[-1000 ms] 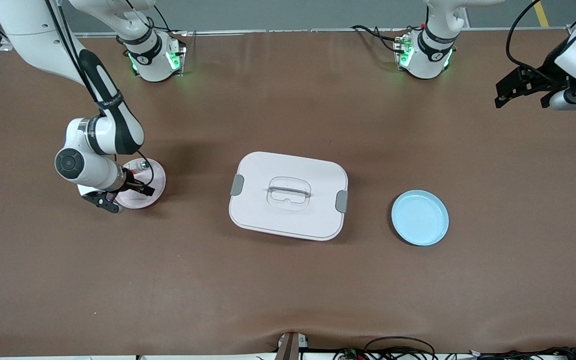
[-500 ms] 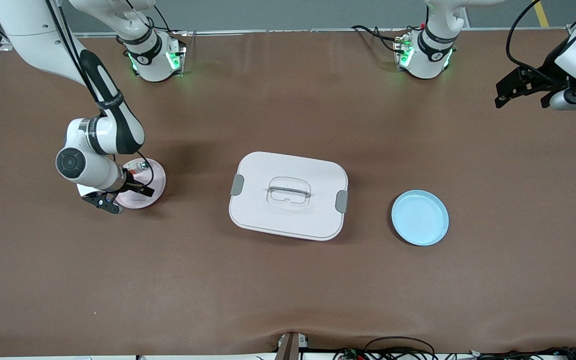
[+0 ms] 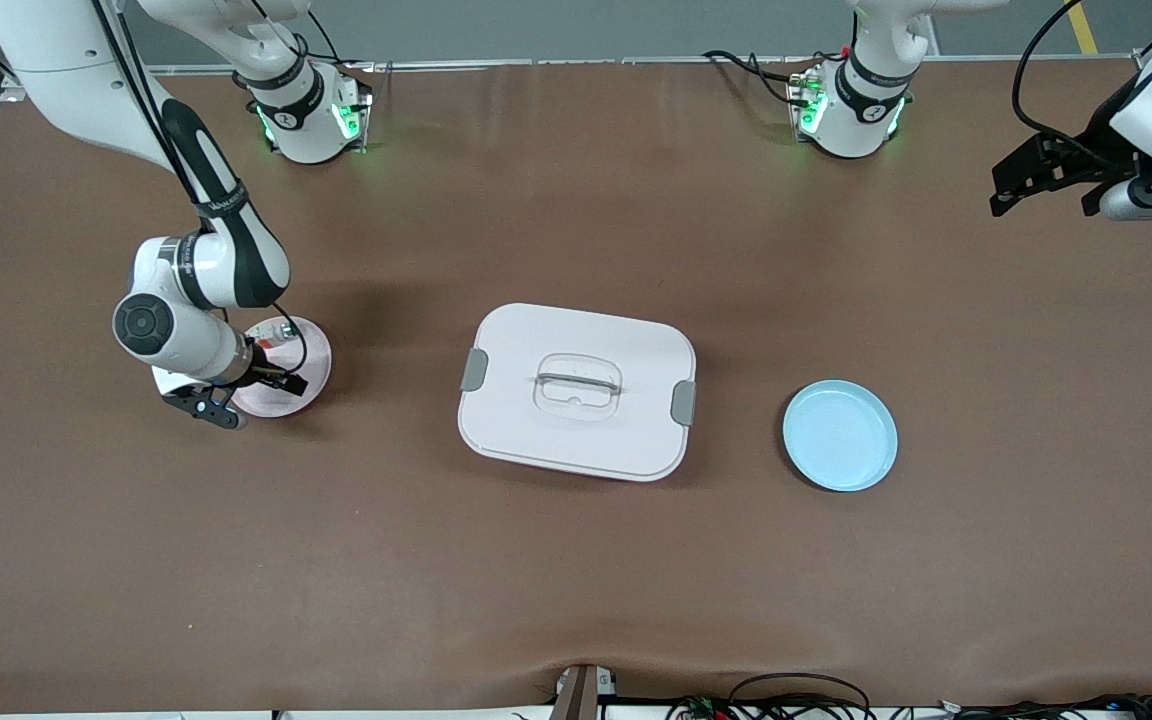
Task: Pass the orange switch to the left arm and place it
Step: 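Close the right gripper on the orange switch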
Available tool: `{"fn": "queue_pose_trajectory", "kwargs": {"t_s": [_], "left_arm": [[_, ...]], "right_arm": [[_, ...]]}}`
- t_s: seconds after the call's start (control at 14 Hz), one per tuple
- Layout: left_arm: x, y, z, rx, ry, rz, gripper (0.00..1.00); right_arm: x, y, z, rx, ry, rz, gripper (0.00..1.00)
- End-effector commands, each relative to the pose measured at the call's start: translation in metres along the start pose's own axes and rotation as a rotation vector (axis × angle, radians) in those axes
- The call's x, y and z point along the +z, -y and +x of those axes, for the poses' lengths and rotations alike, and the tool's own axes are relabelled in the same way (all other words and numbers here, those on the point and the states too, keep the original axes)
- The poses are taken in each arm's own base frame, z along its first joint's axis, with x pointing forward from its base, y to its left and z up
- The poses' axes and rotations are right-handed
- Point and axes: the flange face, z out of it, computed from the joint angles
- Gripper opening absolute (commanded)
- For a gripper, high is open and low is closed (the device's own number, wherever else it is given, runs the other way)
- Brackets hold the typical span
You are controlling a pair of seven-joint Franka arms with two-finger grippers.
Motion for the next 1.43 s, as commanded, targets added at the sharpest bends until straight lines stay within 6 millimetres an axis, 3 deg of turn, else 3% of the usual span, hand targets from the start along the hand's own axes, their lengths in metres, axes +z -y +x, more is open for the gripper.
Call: {"fn": "queue_pose_trajectory", "kwargs": {"t_s": [0.0,0.14,0.21,0.43,0.5,1.0,1.36], "left_arm": [[-0.004,0.003,0.002,0.017,-0.010,0.016,1.00],[-0.004,0.003,0.001,0.017,-0.011,0.016,1.00],[-0.004,0.003,0.001,0.017,-0.011,0.016,1.00],[-0.004,0.003,0.002,0.017,-0.010,0.016,1.00],[-0.004,0.004,0.002,0.015,-0.010,0.016,1.00],[-0.004,0.003,0.002,0.017,-0.009,0.013,1.00],[-0.015,-0.002,0.000,0.022,-0.030,-0.033,1.00]], "right_arm": [[0.004,0.004,-0.002,-0.009,-0.006,-0.008,1.00],[0.006,0.003,-0.003,-0.009,0.004,-0.012,0.96],[0.006,0.003,-0.004,-0.009,0.008,-0.014,0.79],[0.006,0.012,-0.009,-0.026,0.007,-0.017,0.15],[0.005,0.012,-0.008,-0.021,0.006,-0.017,0.00],[-0.005,0.008,-0.006,-0.009,0.049,-0.040,0.00],[-0.048,0.013,0.009,0.012,0.115,-0.066,0.00]]}}
